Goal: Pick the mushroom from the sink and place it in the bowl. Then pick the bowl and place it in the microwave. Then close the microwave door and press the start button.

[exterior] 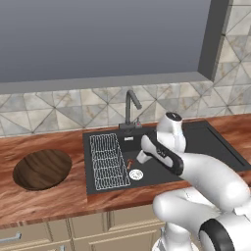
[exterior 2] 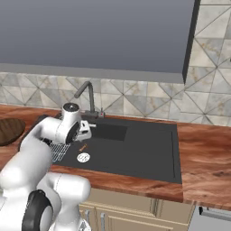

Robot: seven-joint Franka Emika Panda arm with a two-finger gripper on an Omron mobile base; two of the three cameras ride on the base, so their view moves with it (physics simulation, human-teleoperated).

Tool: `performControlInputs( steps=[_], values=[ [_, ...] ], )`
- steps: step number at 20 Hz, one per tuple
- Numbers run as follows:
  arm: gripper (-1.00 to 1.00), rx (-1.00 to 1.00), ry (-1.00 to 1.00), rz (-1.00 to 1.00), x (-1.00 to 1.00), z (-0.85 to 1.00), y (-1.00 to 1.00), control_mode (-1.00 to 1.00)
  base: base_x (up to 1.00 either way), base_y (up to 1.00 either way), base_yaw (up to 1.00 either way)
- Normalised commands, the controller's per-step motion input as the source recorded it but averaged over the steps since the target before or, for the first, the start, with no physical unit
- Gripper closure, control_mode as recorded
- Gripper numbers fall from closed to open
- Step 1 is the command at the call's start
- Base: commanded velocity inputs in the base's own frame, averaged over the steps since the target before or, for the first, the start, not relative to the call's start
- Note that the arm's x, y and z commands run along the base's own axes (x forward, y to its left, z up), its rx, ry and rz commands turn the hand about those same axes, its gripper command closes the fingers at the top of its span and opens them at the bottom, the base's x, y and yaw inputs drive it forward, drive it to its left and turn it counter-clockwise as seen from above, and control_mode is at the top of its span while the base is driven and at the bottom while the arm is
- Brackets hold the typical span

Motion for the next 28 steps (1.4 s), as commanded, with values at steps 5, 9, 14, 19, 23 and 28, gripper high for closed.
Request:
performControlInputs(
  steps=[5,9,14,19,23,28],
  values=[
    [-1.0,0.05,0.03,-0.11,0.33,-0.34,0.0,-1.0,0.0,0.0,0.0],
    [-1.0,0.08,0.0,-0.05,0.31,-0.43,-0.01,-1.0,0.0,0.0,0.0],
    [-1.0,0.1,0.0,0.0,0.32,-0.34,-0.04,-1.0,0.0,0.0,0.0],
    [-1.0,0.06,0.0,0.0,0.33,-0.25,-0.01,-1.0,0.0,0.0,0.0],
    [-1.0,0.03,0.0,0.0,0.28,-0.24,0.0,-1.0,0.0,0.0,0.0],
    [-1.0,0.01,0.0,0.0,0.23,-0.22,0.0,-1.0,0.0,0.0,0.0]
  ],
)
